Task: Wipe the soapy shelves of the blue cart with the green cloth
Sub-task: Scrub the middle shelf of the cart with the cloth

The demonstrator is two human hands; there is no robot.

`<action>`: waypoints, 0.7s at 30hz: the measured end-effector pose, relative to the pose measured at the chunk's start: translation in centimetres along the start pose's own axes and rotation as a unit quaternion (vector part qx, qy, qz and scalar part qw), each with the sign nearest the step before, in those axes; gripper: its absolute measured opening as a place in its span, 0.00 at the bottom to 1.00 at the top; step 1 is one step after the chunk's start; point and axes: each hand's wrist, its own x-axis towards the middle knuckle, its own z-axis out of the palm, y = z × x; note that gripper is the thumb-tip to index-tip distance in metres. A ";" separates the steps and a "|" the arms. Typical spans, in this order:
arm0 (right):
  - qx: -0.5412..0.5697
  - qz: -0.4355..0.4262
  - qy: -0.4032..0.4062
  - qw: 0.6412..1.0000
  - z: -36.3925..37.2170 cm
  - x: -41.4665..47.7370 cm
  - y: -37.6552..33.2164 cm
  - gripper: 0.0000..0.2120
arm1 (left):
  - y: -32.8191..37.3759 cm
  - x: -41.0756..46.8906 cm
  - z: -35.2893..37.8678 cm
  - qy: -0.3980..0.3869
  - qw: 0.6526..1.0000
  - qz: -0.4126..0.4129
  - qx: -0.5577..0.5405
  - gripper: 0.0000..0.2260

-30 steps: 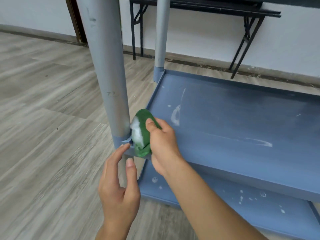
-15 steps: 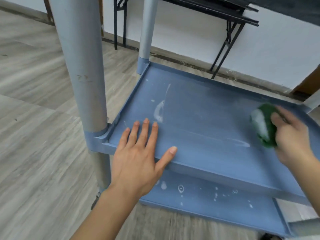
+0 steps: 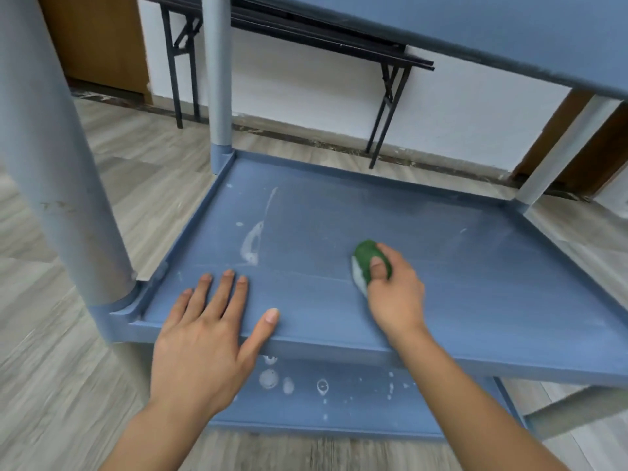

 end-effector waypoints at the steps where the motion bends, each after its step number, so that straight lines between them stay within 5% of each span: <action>1: 0.004 -0.006 -0.008 1.000 0.8 -0.4 -0.7 0.17 | 0.1 0.0 -0.1 0.001 1.000 0.000 -0.005 0.38; 8: 0.035 -0.088 -0.092 0.991 6.7 -4.2 -7.5 0.17 | -0.7 -0.8 -0.4 0.056 0.992 0.030 -0.112 0.38; 13: 0.111 -0.137 -0.190 0.966 11.3 -7.5 -12.9 0.16 | -1.2 -1.5 -0.2 0.138 0.938 0.029 -0.316 0.36; 17: 0.184 -0.111 -0.229 0.949 13.4 -9.1 -15.6 0.15 | -2.5 -1.9 -1.1 0.186 0.883 -0.032 -0.431 0.39; 21: 0.229 -0.050 -0.231 0.944 14.0 -8.9 -15.6 0.16 | -3.2 -3.4 -2.0 0.203 0.876 0.006 -0.438 0.35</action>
